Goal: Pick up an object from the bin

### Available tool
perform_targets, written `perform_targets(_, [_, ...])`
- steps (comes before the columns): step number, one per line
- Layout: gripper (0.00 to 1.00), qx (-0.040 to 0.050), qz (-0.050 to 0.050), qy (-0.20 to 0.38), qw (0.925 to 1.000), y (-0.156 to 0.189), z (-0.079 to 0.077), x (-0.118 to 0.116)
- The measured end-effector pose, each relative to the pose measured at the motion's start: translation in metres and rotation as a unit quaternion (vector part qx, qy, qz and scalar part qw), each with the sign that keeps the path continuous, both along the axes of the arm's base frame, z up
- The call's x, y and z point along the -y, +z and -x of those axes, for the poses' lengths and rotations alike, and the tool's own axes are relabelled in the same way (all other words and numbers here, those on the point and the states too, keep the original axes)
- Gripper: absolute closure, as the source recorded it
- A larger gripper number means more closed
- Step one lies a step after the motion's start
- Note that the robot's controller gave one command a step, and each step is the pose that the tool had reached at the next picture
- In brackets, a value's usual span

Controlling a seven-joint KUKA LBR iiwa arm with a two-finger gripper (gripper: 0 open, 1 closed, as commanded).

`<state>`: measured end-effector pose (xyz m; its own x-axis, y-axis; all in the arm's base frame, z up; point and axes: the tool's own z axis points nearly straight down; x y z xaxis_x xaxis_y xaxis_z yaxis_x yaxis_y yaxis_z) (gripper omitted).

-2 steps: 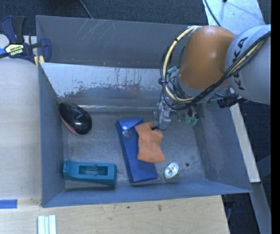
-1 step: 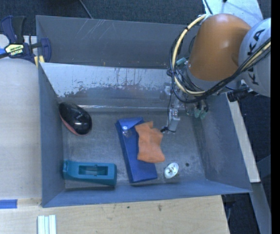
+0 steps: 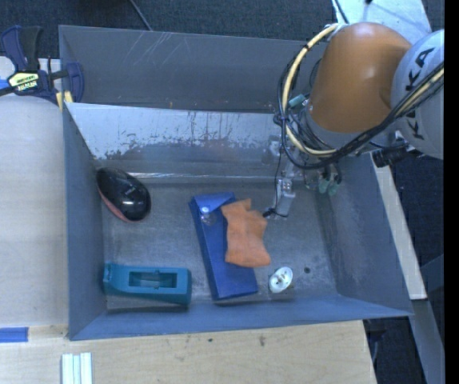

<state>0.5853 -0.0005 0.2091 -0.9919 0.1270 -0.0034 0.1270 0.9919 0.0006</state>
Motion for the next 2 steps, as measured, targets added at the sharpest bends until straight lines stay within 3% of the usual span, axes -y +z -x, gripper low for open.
perform_targets(1, [0.0,0.0024,0.001,0.039,0.9993,-0.044,0.001,-0.01])
perform_targets(2, [0.0,-0.0004,0.0,0.007,1.0,-0.082,0.009,-0.012])
